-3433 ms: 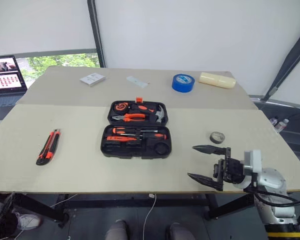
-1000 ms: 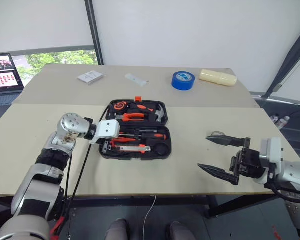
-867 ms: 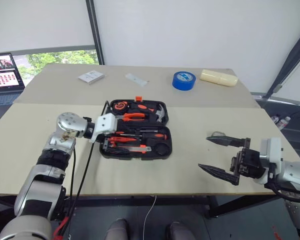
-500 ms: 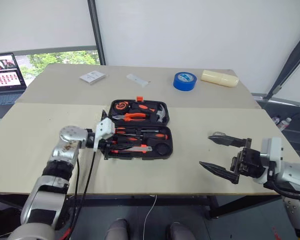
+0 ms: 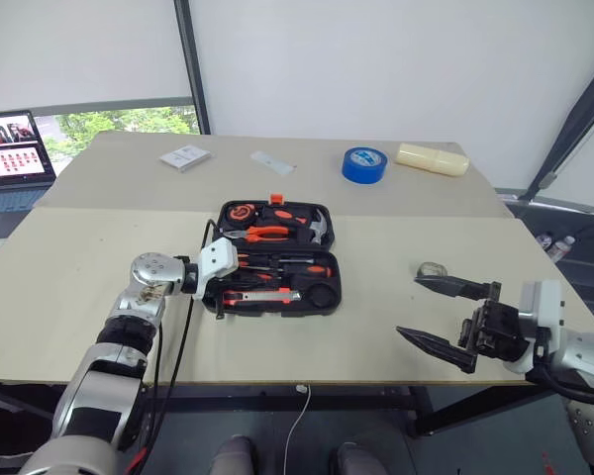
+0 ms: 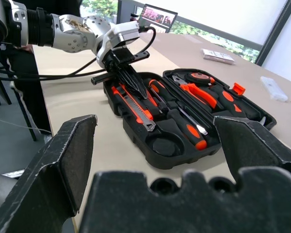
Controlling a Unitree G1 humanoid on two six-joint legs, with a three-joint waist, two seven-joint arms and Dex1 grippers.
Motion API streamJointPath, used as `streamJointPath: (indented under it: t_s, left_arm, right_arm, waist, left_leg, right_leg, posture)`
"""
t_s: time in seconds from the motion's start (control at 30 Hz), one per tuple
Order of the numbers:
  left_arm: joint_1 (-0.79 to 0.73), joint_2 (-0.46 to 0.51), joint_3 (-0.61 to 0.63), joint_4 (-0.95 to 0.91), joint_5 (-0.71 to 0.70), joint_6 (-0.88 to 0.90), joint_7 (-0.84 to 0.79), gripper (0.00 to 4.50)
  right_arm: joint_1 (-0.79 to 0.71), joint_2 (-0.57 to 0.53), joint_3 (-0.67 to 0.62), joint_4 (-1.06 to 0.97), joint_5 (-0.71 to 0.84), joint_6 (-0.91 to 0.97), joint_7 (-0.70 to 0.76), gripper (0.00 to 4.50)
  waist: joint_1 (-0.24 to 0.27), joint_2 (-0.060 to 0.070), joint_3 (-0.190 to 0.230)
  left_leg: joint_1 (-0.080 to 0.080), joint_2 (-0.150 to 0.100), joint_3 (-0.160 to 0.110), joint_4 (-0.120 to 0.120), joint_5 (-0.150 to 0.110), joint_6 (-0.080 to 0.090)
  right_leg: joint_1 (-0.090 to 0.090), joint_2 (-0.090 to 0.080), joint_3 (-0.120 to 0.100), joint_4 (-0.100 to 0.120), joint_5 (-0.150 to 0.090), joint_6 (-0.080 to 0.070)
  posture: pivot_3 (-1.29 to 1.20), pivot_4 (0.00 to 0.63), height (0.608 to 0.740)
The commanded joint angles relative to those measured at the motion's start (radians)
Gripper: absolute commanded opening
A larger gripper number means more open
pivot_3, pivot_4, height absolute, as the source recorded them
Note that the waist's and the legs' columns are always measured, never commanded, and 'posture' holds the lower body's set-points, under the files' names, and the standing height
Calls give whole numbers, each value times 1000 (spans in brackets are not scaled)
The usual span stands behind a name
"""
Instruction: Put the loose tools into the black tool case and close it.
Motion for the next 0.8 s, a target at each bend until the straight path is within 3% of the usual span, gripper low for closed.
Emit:
streamJointPath:
  t_s: [0.03, 0.37, 0.53, 0.6, 0.67, 0.8]
  left_arm:
    - [90, 6, -74, 5, 83, 10, 0, 9]
    - [173, 8, -132, -47, 173, -38, 94, 9]
    - [171, -35, 2, -91, -5, -8, 88, 9]
    - [172, -57, 90, -146, -144, -49, 34, 515]
    - [175, -48, 174, -251, -270, 36, 21, 1045]
    - [278, 33, 219, -497, -391, 246, -6, 2547]
  right_arm:
    - [3, -5, -42, -33, 24, 4, -16, 4500]
    - [-5, 19, -21, -14, -1, -14, -52, 4500]
    - [-8, 31, -38, -3, 8, -10, -69, 4500]
    - [9, 29, -66, 5, 18, -6, -74, 4500]
    - [56, 20, -117, 19, 17, -10, -70, 4500]
    - [155, 25, -203, 59, -19, -52, -53, 4500]
  waist:
    - [-2, 4, -2]
    - [0, 15, -16]
    - [0, 16, -17]
    - [0, 14, -15]
    - [3, 12, -14]
    - [1, 7, -10]
  left_leg:
    - [1, 0, 0, 0, 0, 0]
    - [11, -1, 1, -5, -4, 2]
    - [16, -1, 1, -5, -8, -1]
    - [15, -1, 1, -5, -7, -1]
    - [12, -1, 0, -5, -7, 0]
    - [4, -1, -1, -5, -6, 2]
  right_leg:
    - [0, 0, 0, 0, 0, 0]
    - [9, 0, 1, -2, -6, 3]
    - [14, -1, 0, -3, -10, -2]
    - [14, -1, 0, -3, -10, -2]
    - [11, -1, 0, -3, -10, -2]
    - [4, -1, 0, -3, -6, 0]
  posture:
    - [0, 150, 740]
    - [0, 150, 740]
    - [0, 150, 740]
    - [0, 150, 740]
    - [0, 150, 740]
    - [0, 150, 740]
